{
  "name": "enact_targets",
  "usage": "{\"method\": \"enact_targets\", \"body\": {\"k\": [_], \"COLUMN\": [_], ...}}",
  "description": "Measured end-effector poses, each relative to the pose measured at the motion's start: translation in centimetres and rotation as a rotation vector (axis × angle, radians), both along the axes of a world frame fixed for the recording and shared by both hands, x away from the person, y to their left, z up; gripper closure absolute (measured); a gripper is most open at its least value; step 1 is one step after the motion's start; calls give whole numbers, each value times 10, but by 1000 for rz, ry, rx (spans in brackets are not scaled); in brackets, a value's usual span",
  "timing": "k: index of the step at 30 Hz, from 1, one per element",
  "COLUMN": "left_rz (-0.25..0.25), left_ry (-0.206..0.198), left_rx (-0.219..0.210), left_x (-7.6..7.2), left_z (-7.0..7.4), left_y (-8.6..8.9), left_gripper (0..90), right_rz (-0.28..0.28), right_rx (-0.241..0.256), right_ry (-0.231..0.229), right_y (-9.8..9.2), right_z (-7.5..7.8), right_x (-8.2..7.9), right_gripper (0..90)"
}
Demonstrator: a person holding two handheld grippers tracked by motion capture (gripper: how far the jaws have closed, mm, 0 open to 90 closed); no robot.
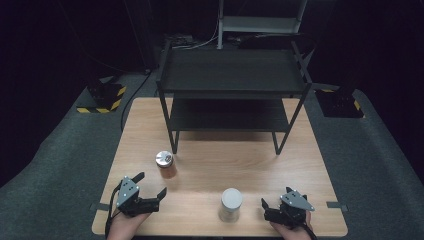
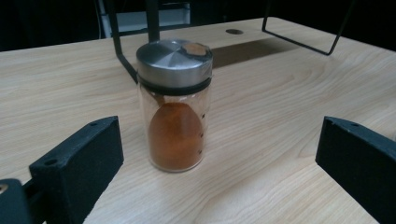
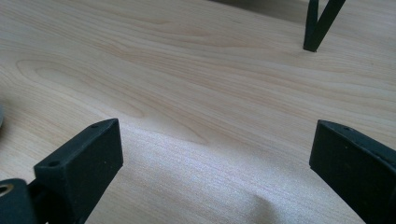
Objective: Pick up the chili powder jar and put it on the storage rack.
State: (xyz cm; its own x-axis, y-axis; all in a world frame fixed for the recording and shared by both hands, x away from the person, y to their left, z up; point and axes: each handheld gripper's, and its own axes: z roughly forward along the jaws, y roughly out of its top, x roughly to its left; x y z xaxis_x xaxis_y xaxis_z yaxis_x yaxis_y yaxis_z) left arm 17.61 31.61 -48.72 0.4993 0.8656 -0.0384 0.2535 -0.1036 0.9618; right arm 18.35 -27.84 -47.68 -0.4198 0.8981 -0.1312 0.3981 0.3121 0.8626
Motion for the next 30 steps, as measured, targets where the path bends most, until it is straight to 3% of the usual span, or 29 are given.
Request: {"method": "enact_targets", "body": {"k": [6, 30], "left_rz": [4, 28], "left_ry": [-8, -5], "left_rx": [19, 29], "left_x": [9, 52], "left_z": [3, 12], "left_y": [-7, -19], "left_gripper": [9, 25], "right_rz": [1, 13], "right_rx": [4, 17], "right_ry": [0, 0], "right_y": [-1, -4], "right_z": [0, 0], "right_x": [0, 1], "right_gripper": [20, 20]}}
